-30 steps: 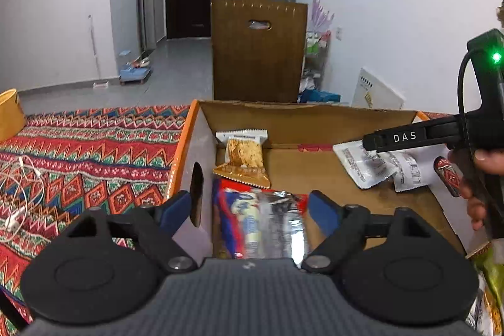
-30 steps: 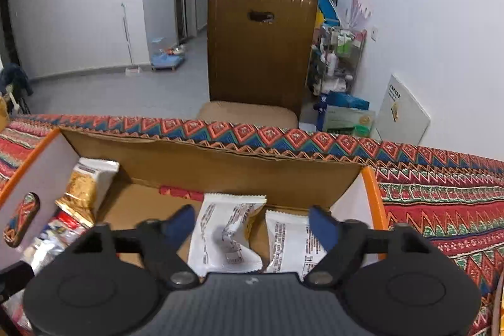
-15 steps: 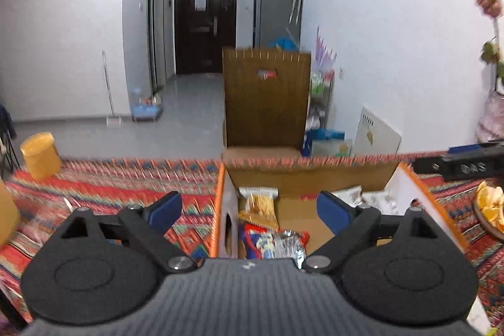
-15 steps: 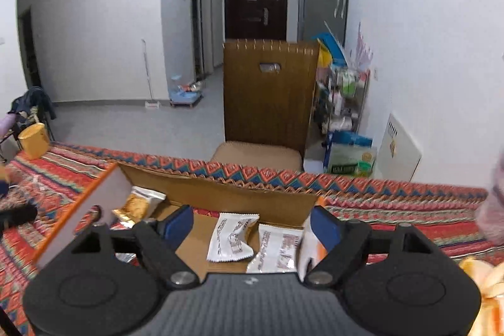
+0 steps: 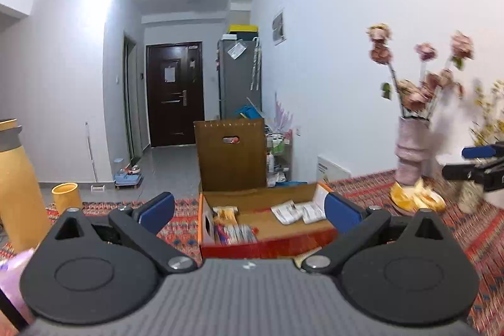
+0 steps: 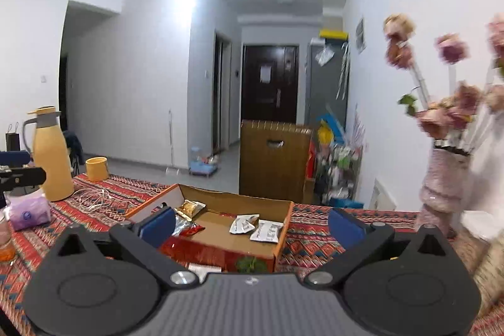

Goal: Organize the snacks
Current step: 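Withdraw both tools from the box back toward the snack pile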

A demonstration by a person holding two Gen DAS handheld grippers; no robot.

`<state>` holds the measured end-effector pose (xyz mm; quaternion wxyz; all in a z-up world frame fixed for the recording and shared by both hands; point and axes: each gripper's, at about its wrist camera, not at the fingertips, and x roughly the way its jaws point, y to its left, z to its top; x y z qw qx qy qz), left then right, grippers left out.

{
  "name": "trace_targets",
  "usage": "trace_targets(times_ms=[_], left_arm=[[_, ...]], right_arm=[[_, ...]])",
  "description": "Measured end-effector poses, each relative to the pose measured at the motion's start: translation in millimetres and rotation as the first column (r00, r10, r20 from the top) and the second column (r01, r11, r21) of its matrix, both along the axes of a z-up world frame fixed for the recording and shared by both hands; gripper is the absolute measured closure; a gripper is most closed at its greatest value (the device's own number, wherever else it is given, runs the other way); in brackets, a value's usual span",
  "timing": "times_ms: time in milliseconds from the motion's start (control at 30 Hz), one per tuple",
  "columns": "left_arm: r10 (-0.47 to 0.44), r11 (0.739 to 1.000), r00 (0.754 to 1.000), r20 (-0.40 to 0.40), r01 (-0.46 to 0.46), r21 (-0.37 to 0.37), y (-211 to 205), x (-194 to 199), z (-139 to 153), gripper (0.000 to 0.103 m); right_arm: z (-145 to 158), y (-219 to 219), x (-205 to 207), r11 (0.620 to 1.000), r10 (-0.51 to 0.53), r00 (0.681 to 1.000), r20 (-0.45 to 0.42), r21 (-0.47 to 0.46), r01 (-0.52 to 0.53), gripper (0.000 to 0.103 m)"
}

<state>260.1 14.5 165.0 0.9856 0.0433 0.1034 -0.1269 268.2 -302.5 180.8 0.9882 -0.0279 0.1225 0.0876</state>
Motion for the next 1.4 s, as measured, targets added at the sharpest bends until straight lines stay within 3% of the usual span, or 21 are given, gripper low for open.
trace_targets(times_ms=[133,233,333,433,567,867,1067,1167,1267,1400], left_arm=[[0.019,0.999,1.000,0.014,-0.020,0.027,-1,-52,-32,0.000],[0.062,0.998,0.998,-0.013,-0.062,0.016,1,-79,-59,0.000],[0.124,0.992,0.991,-0.056,-0.125,-0.015,3,-99,-91,0.000],[0.103,0.994,0.980,-0.169,-0.106,-0.010,5,-108,-120,0.000],[0.109,0.994,0.968,-0.225,-0.104,0.034,2,-112,-140,0.000],[0.141,0.990,0.957,-0.252,-0.136,0.039,11,-101,-145,0.000],[0.137,0.991,0.953,-0.271,-0.134,0.028,13,-77,-138,0.000],[0.155,0.988,0.946,-0.284,-0.151,0.036,14,-52,-130,0.000],[0.195,0.981,0.931,-0.309,-0.181,0.072,13,-15,-122,0.000],[0.145,0.989,0.944,-0.295,-0.132,0.064,10,35,-114,0.000]], right_arm=[[-29,6,-68,0.998,-0.024,0.998,0.054,-0.048,0.027,0.000],[-61,15,-99,0.996,-0.041,0.999,0.022,-0.083,0.043,0.000],[-92,19,-118,1.000,-0.017,0.999,-0.051,0.011,0.018,0.000],[-119,26,-125,0.996,0.025,0.989,-0.149,0.091,-0.011,0.000],[-146,56,-132,1.000,-0.010,0.975,-0.220,0.014,0.013,0.000],[-152,74,-123,0.998,0.038,0.982,-0.186,-0.047,-0.048,0.000],[-160,79,-100,0.995,0.051,0.972,-0.230,-0.068,-0.068,0.000],[-156,77,-86,0.992,0.099,0.972,-0.215,-0.051,-0.113,0.000],[-144,73,-62,0.990,0.129,0.958,-0.254,-0.027,-0.141,0.000],[-119,62,-15,0.997,0.072,0.943,-0.324,0.031,-0.065,0.000]])
